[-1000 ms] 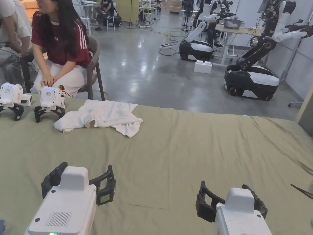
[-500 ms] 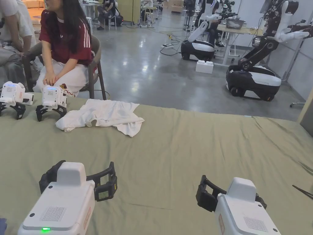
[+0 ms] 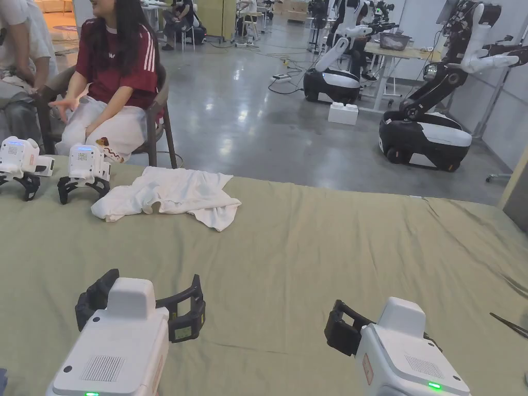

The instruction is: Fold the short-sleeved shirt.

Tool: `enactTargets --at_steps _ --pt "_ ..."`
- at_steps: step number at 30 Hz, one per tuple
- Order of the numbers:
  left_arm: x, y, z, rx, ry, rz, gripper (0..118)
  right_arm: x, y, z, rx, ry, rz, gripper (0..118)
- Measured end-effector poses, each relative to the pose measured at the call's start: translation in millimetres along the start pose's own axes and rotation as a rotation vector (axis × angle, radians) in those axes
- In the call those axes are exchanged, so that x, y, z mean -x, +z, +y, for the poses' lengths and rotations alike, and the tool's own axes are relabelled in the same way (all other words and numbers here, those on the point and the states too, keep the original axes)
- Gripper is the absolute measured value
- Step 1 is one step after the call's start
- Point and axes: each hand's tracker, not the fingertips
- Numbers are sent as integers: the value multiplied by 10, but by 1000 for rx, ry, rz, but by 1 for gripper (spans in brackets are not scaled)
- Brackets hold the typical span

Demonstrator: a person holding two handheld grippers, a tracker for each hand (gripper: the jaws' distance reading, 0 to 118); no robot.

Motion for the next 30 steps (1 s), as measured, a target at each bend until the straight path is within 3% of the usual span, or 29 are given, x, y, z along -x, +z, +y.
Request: enactTargets --at_steps 17,24,30 --pt "87 -3 2 10 -8 5 111 -42 -50 37 10 3 -36 102" --pt "104 -15 -26 16 -48 11 111 14 -83 36 -1 75 -84 104" --pt "118 -12 -18 9 -54 0 111 -25 -130 47 10 48 -78 104"
